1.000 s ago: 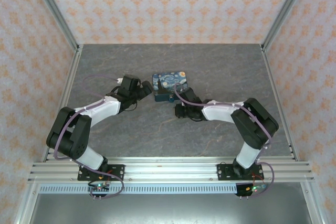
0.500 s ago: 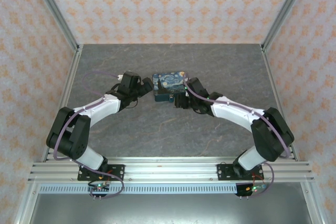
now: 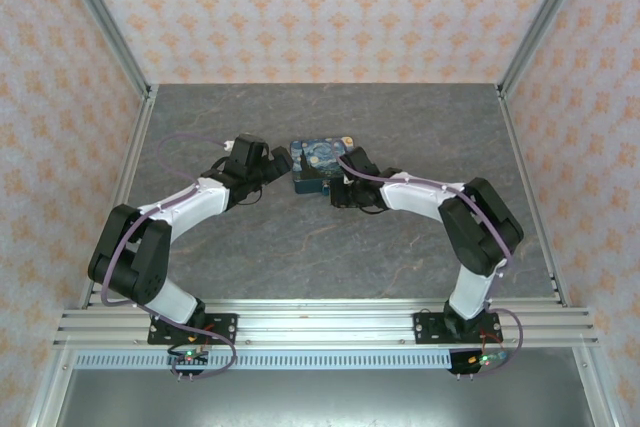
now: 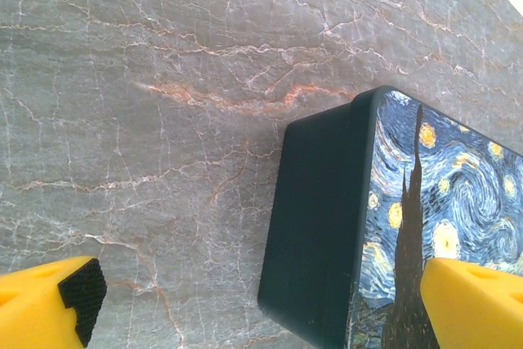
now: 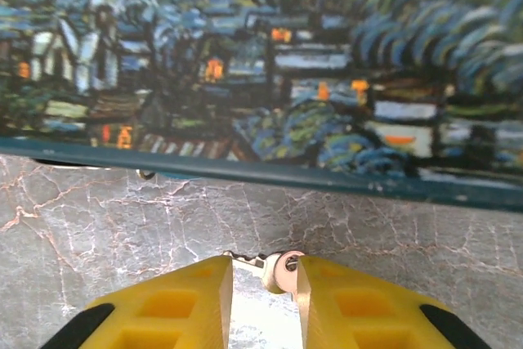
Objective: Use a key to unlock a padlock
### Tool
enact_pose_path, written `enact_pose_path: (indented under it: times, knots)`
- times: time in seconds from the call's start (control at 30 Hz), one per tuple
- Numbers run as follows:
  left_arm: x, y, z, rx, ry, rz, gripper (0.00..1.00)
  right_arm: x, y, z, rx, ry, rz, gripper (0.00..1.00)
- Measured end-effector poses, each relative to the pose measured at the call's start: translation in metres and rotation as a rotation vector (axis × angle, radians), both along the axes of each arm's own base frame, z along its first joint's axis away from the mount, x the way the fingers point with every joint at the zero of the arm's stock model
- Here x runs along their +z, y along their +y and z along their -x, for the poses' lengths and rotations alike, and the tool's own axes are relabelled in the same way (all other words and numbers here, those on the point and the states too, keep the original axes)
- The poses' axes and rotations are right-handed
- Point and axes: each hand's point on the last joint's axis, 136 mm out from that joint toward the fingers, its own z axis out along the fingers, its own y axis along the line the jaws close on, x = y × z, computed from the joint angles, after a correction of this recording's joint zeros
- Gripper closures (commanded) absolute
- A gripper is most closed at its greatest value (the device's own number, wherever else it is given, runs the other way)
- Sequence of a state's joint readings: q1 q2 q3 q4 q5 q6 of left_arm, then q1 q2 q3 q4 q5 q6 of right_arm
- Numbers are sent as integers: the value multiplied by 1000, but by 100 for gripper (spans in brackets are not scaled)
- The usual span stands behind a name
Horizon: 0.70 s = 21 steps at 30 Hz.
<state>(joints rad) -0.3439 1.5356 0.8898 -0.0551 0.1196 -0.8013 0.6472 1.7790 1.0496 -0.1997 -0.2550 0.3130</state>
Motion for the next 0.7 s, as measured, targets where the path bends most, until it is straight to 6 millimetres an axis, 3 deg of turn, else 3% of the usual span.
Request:
enact_pose_path:
  times: [0.2,0.33,0.7]
  knots:
    - [1,0,1,-5,0,-5,0,-13,4,-5,0,14,12,75]
    - [1,0,1,-5,-1,-5,0,-20,4,-5,1,27,17,84]
    - [1,0,1,-5,-1,-4,0,-22,10,9,32,25,4,85]
